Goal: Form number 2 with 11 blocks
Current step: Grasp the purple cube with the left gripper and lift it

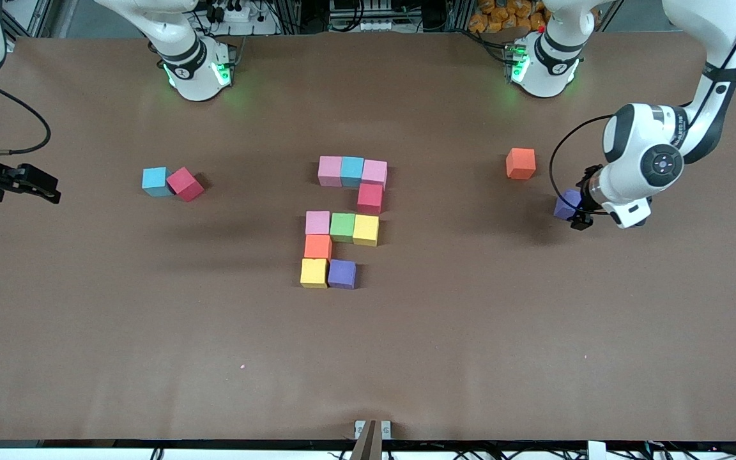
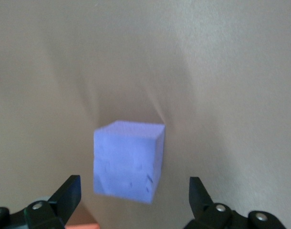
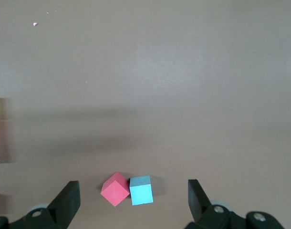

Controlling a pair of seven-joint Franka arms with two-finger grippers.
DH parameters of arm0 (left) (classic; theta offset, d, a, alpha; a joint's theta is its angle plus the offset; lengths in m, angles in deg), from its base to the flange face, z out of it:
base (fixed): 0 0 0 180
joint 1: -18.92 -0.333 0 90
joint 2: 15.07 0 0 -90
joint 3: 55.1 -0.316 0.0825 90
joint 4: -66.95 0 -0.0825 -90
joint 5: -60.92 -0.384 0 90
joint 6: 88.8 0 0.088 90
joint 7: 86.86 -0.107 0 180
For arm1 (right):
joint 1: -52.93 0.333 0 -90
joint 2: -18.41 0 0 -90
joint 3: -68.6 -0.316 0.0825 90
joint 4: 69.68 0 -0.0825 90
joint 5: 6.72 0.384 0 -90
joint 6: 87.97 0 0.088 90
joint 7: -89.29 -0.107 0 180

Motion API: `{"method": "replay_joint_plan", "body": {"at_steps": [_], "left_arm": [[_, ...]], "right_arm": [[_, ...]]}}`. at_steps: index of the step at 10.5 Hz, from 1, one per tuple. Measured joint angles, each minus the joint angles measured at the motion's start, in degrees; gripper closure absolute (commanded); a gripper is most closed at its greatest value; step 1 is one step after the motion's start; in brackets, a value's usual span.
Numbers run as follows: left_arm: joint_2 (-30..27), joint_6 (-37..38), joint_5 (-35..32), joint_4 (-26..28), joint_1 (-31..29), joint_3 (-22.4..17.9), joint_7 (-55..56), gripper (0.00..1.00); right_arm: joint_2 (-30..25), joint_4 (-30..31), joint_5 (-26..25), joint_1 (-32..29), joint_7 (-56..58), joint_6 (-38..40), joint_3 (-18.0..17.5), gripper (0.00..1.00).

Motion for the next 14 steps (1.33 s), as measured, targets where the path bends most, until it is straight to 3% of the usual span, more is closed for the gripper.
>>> {"method": "replay_joint_plan", "body": {"at_steps": [5, 8, 13, 14], "left_arm": [[0.16, -13.18, 0.00, 7.32, -1.71, 0.12, -1.34, 0.00], [1.04, -14.36, 0.00, 8.24, -2.20, 0.16, -3.20, 0.00], [2.22, -16.14, 0.00, 8.23, -4.35, 0.16, -5.46, 0.00], [2.56, -16.39, 0.00, 8.22, -4.35, 0.18, -5.46, 0.13]], "right_arm": [[0.80, -0.29, 0.21, 0.33, -0.04, -1.47, -0.17, 0.00], [1.78, -2.83, 3.45, 1.63, -1.39, -1.27, 0.08, 0.00], [1.77, -6.19, 4.69, -1.48, -2.22, 1.69, 0.89, 0.00], [1.77, -6.24, 4.76, -1.79, -2.22, 1.69, 0.99, 0.00]]}}
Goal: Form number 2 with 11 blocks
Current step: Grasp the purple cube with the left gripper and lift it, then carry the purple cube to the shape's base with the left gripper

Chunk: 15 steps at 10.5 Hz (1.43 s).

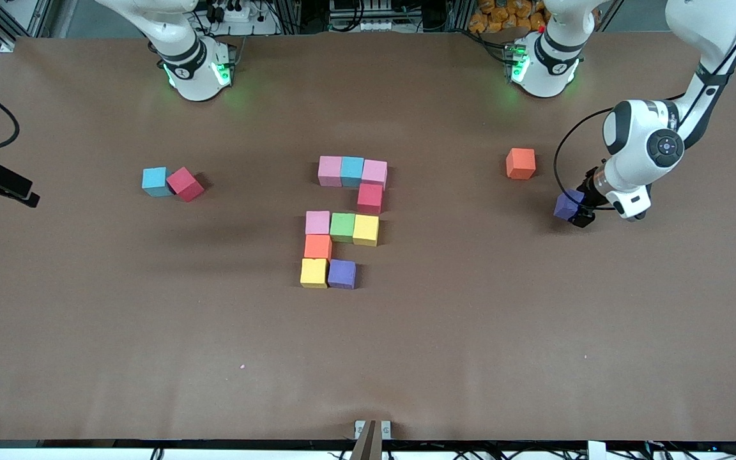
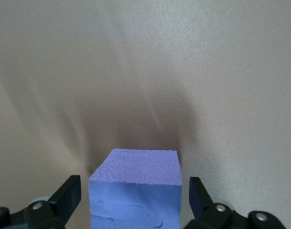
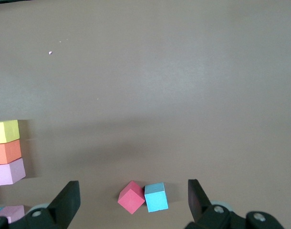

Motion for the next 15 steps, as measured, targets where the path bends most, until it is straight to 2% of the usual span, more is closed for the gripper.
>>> {"method": "replay_joint_plan", "body": {"at_steps": [1, 2, 3, 6, 8, 11, 13, 15], "left_arm": [[0.24, -0.06, 0.00, 0.00, 0.00, 0.02, 0.00, 0.54], [0.42, -0.10, 0.00, -0.01, 0.00, 0.05, 0.00, 0.76], [0.48, -0.15, 0.00, -0.10, 0.00, 0.09, 0.00, 0.79], [0.65, 2.25, 0.00, -3.51, 0.33, 0.65, 0.00, 0.79], [1.91, 10.02, 0.01, -10.61, 2.85, 1.40, 3.01, 0.79], [6.66, 14.26, 0.02, -20.90, 11.19, 1.82, 12.78, 0.79], [12.95, 17.96, 0.02, -29.94, 17.11, 1.78, 18.39, 0.79], [22.55, 21.58, 0.02, -43.25, 24.96, 0.46, 24.18, 0.79]], "right_arm": [[0.00, -0.07, 0.06, -0.05, 0.00, 0.00, 0.00, 0.00], [0.00, -0.15, 0.17, -0.05, -0.02, 0.00, -0.02, 0.00], [0.00, -0.18, 0.30, -0.05, -0.04, 0.00, -0.07, 0.00], [0.01, -0.27, 0.62, -0.05, -0.12, -0.01, -0.10, 0.00], [0.03, -0.35, 0.62, -0.05, -0.23, -0.05, -0.08, 0.00], [0.12, -0.49, 0.62, -0.06, -0.28, -0.02, -0.06, 0.00], [0.35, -0.53, 0.62, -0.19, -0.31, -0.16, -0.04, 0.00], [0.74, -0.63, 0.73, -0.93, -0.32, -0.24, 0.00, 0.00]]}}
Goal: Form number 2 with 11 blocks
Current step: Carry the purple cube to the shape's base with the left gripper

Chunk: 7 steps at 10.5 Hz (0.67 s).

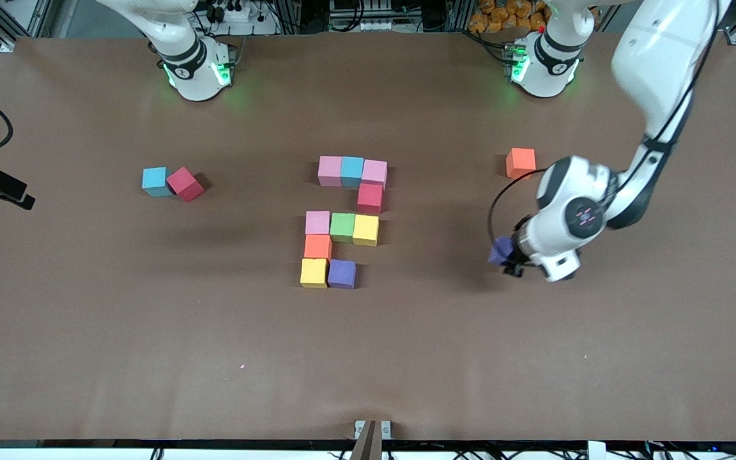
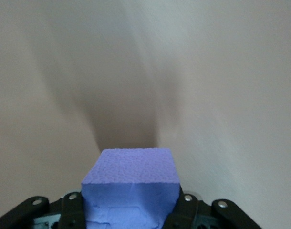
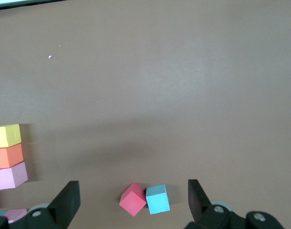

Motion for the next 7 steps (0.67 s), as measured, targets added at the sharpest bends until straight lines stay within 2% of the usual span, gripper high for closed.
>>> {"method": "replay_joint_plan", "body": {"at_steps": [3, 5, 7], "left_arm": [[9.50, 0.93, 0.01, -13.97, 15.64, -8.05, 10.65, 0.78], [12.51, 1.17, 0.02, -19.76, 21.00, -9.55, 14.66, 0.78], [14.65, 1.28, 0.02, -25.10, 23.96, -10.50, 17.58, 0.78]], "right_arm": [[0.18, -0.13, 2.35, -1.49, 0.01, -0.05, 0.02, 0.00], [0.19, -0.17, 2.62, -1.49, 0.01, -0.05, -0.06, 0.00], [0.19, -0.19, 2.63, -1.49, 0.01, -0.05, -0.05, 0.00]]}}
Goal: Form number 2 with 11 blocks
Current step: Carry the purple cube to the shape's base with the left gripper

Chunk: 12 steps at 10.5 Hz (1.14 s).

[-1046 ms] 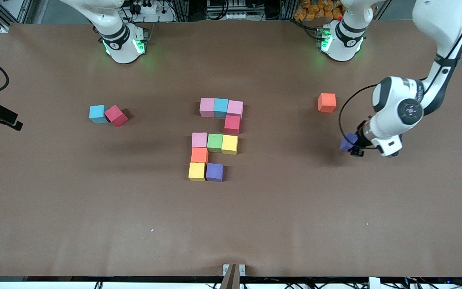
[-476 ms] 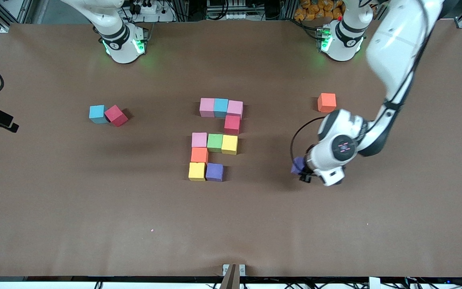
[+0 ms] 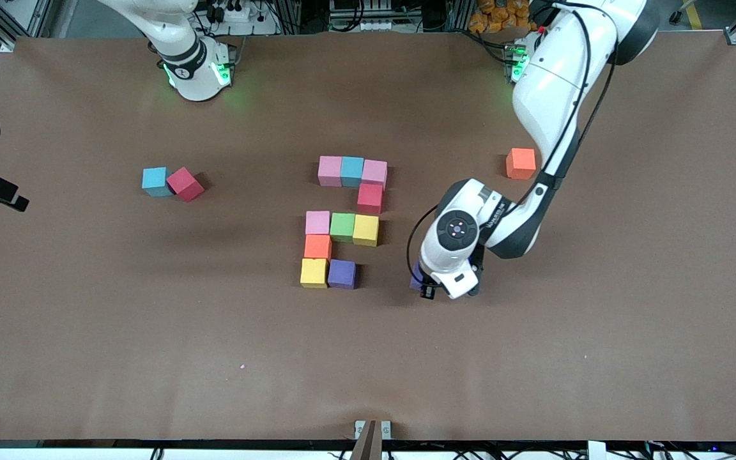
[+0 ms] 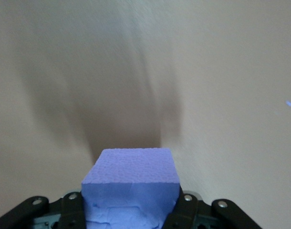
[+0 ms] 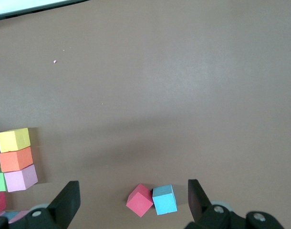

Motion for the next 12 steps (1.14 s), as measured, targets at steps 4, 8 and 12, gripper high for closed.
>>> {"method": "replay_joint_plan", "body": {"at_steps": [4, 8, 12], "left_arm": [[2.80, 0.12, 0.00, -5.46, 4.59, -1.12, 5.54, 0.76], [3.37, -0.10, 0.01, -6.32, 4.80, -1.19, 9.06, 0.75], [3.86, -1.18, 0.35, -6.44, 4.72, -1.33, 11.32, 0.75]], "right_arm": [[0.00, -0.07, 0.00, 0.00, 0.00, -0.01, -0.01, 0.00], [0.00, -0.07, 0.00, 0.00, 0.00, -0.02, -0.02, 0.00], [0.00, -0.10, 0.00, 0.00, 0.00, -0.02, -0.03, 0.00]]}}
